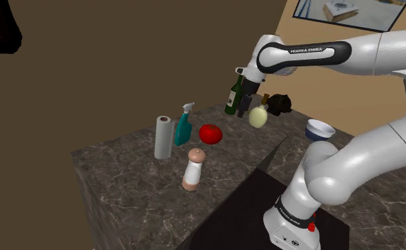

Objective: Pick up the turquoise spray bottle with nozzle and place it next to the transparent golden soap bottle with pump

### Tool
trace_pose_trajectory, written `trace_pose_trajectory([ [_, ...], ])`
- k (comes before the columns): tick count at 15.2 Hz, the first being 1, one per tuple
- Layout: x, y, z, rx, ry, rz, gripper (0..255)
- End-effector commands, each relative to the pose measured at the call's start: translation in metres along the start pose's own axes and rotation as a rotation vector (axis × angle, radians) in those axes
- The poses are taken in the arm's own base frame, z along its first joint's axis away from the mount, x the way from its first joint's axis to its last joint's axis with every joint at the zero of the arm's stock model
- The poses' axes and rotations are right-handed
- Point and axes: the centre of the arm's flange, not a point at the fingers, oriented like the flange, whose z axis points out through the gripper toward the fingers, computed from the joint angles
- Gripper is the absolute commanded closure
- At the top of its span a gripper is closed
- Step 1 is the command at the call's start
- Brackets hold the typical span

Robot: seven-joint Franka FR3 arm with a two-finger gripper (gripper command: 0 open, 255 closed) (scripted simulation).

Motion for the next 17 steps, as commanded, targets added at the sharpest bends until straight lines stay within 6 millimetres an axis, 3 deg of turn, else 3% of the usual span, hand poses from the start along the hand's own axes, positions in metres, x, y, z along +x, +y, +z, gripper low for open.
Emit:
trace_pose_trajectory([
  [1,0.009,0.022,0.014,0.018,0.035,-0.096,0],
  [9,0.067,0.085,0.076,0.105,0.168,-0.456,0],
  [17,0.15,0.118,0.132,0.193,0.301,-0.815,0],
])
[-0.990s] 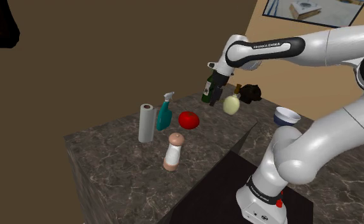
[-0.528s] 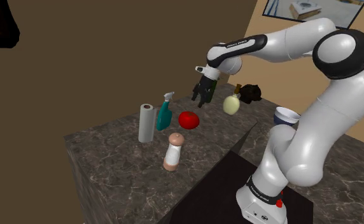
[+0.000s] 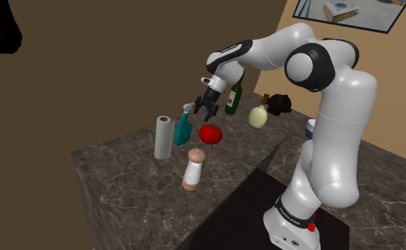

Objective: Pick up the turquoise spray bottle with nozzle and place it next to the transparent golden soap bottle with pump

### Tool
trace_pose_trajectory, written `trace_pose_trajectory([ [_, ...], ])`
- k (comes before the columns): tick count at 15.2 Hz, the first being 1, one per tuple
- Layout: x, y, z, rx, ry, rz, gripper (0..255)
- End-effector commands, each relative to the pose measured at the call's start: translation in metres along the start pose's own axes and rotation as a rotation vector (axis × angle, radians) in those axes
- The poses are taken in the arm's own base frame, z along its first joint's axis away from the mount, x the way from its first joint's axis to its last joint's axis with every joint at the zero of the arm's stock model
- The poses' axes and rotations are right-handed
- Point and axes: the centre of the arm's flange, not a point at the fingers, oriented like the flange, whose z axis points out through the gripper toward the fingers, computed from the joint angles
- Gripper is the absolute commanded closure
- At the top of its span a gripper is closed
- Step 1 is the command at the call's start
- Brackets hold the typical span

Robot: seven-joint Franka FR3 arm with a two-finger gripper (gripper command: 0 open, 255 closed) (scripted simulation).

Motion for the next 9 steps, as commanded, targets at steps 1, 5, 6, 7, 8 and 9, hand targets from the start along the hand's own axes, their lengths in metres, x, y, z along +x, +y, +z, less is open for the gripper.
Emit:
trace_pose_trajectory([
  [1,0.012,0.021,0.02,0.022,0.04,-0.097,0],
  [5,0.021,0.034,0.042,0.038,0.064,-0.162,0],
  [6,0.021,0.034,0.047,0.038,0.064,-0.162,0],
  [7,0.021,0.034,0.053,0.038,0.064,-0.162,0],
  [8,0.022,0.033,0.058,0.038,0.064,-0.162,0],
  [9,0.022,0.033,0.063,0.038,0.064,-0.162,0],
])
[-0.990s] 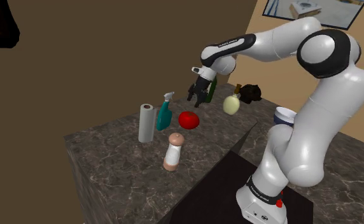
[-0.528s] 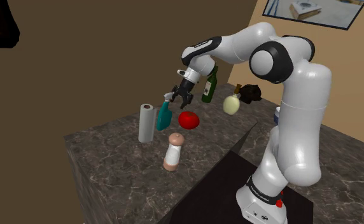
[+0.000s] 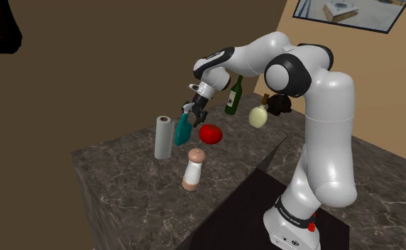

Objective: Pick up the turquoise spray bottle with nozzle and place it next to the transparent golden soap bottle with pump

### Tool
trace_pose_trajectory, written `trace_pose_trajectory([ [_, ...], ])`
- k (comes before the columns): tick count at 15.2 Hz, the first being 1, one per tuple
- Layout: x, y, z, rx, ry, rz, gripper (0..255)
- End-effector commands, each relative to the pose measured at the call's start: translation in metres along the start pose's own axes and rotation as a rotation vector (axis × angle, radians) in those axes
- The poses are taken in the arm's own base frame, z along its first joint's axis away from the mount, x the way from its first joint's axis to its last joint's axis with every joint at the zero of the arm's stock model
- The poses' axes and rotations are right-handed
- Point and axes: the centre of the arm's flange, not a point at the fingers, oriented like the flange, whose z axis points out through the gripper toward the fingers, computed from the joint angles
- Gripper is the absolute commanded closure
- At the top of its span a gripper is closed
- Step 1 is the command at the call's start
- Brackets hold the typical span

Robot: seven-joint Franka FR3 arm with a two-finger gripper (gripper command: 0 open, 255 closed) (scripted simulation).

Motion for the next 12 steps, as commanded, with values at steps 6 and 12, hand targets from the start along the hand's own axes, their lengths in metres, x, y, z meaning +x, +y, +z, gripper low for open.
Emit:
trace_pose_trajectory([
  [6,-0.0008,-0.0001,0.0131,0.0,0.0,-0.001,0],
  [12,-0.0008,-0.0001,0.013,0.0,0.0,-0.001,255],
])
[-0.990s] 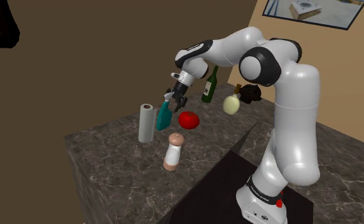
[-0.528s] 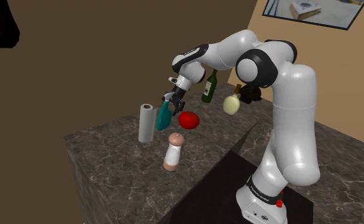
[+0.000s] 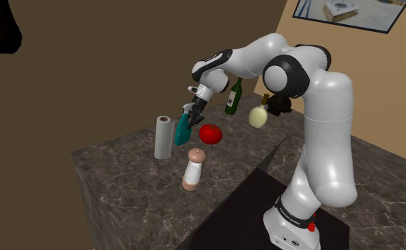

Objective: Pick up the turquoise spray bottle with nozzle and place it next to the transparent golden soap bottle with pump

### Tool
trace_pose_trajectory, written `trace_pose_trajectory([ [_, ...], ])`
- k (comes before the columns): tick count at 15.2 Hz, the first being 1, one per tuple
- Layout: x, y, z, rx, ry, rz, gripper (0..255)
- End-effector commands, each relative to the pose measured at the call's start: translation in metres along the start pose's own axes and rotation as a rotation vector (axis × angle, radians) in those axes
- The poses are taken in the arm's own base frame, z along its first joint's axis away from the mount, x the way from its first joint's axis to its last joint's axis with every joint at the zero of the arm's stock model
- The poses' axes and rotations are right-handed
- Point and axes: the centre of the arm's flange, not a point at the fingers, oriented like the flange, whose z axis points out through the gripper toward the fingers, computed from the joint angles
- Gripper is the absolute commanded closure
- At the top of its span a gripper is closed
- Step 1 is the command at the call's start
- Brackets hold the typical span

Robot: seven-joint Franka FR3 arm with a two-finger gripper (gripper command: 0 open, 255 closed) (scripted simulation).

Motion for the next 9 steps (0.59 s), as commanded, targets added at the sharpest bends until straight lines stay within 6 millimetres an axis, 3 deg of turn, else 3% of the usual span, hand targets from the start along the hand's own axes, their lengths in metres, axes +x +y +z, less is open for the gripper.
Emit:
trace_pose_trajectory([
  [1,0.0,0.0,0.0001,0.0,0.0,0.0,255],
  [7,0.0,0.0,0.0002,0.0,0.0,0.0,255],
  [9,0.0052,-0.0001,-0.009,0.0,0.0,0.0,255],
])
